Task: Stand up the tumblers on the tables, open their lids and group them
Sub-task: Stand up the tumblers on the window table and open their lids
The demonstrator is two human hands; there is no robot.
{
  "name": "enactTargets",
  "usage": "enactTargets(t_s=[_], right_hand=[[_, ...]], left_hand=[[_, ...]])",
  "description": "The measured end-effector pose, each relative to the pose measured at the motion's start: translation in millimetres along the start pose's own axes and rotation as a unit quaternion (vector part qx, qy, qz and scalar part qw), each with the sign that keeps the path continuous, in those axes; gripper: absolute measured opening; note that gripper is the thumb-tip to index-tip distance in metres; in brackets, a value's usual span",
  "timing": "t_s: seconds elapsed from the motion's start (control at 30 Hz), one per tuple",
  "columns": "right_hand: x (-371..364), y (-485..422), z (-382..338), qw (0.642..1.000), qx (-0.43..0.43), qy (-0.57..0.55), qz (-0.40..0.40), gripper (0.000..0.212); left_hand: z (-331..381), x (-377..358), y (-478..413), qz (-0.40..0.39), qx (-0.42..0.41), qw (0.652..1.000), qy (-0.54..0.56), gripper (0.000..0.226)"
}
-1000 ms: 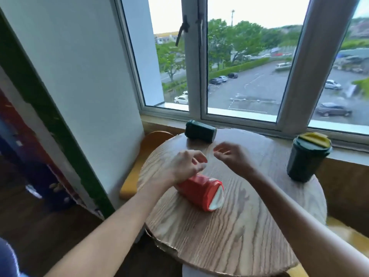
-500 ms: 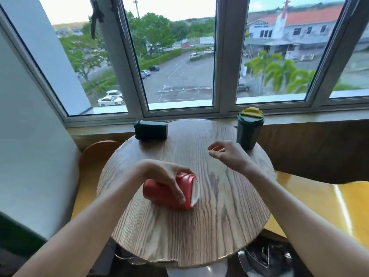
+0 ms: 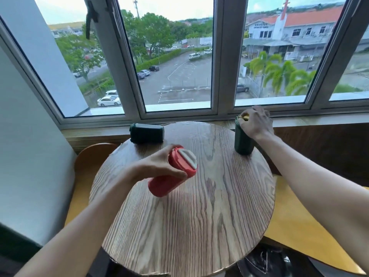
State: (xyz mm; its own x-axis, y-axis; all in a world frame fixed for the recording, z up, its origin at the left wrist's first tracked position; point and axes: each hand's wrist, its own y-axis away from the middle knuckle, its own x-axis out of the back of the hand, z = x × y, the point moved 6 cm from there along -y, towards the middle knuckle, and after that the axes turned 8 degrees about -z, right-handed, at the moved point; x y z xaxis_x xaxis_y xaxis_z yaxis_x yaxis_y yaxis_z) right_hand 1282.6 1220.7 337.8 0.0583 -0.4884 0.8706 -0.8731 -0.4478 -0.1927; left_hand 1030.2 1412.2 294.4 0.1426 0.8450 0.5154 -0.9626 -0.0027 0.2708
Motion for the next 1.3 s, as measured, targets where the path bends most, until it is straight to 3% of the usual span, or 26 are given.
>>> enactTargets(t_s=[0.1,0.3,0.37,0.63,0.77,0.87,1.0,1.23,1.3], right_hand=[[-4,-4,2,0.999,-0.014,-0.025,-0.014,0.033],[-6,-6,9,0.997,-0.031,-0.073,0.01,0.031],[-8,-6,10,0.995,-0.038,-0.09,0.02,0.028],[-11,-7,18,0.966,-0.101,-0.235,0.025,0.033],[-11,-4,29,0.938,-0.122,-0.323,0.03,0.038],[-9,-4,34,0.931,-0.13,-0.34,0.021,0.047],[-11,-6,35,0.929,-0.129,-0.347,0.001,0.046],[-14,-5,34,0.925,-0.126,-0.359,0.007,0.046],[-15,-6,34,0.923,-0.125,-0.363,0.007,0.047]], left_hand=[[-3,4,6,0.063,-0.041,0.996,0.054,0.085],[-21,-1,28,0.255,-0.09,0.956,0.115,0.108],[-23,-9,34,0.28,-0.101,0.945,0.136,0.114],[-39,-21,51,0.162,-0.105,0.958,0.214,0.096],[-42,-14,53,0.173,-0.086,0.956,0.223,0.103],[-43,-17,51,0.187,-0.084,0.957,0.207,0.101],[-50,-21,52,0.127,-0.067,0.967,0.212,0.091],[-57,-26,46,0.154,-0.031,0.971,0.18,0.092],[-62,-31,45,0.135,-0.015,0.971,0.196,0.083]])
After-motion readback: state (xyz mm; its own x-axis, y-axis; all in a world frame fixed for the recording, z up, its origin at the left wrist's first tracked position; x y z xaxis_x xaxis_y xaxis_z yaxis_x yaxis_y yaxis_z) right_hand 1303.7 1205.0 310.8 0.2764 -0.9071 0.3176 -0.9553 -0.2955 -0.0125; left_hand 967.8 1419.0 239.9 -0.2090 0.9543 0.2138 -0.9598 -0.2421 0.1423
